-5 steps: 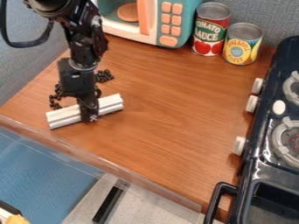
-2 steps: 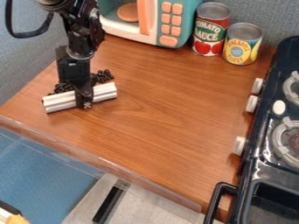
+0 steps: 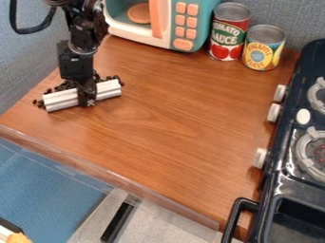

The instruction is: Sweep into pile

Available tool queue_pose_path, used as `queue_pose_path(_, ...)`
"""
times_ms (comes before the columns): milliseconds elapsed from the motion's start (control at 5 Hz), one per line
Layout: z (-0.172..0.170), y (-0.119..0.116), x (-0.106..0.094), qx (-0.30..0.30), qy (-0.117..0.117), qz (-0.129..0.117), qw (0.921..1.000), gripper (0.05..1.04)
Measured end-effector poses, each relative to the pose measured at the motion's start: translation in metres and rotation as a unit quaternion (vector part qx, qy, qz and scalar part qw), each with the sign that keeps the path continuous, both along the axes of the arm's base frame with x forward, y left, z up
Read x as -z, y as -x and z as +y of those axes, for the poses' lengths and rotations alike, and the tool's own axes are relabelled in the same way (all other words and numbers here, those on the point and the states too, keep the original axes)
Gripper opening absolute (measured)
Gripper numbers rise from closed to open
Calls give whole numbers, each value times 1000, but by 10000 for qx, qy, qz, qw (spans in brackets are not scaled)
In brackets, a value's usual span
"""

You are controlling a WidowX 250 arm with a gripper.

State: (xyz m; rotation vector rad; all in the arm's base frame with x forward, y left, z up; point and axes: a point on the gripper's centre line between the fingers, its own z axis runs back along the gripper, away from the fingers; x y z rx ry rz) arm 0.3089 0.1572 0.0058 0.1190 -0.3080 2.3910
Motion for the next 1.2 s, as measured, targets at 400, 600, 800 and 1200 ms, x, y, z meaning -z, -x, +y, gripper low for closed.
queue_pose_path(400, 9, -5, 0, -115, 49, 59, 9999, 388)
queue_pose_path(600, 2, 1, 0, -219, 181, 57, 9996, 388)
queue_pose_path(800, -16, 21, -3, -178, 421, 203, 9988, 388)
queue_pose_path(1200, -40, 36, -30, 30, 594, -4, 9982, 388)
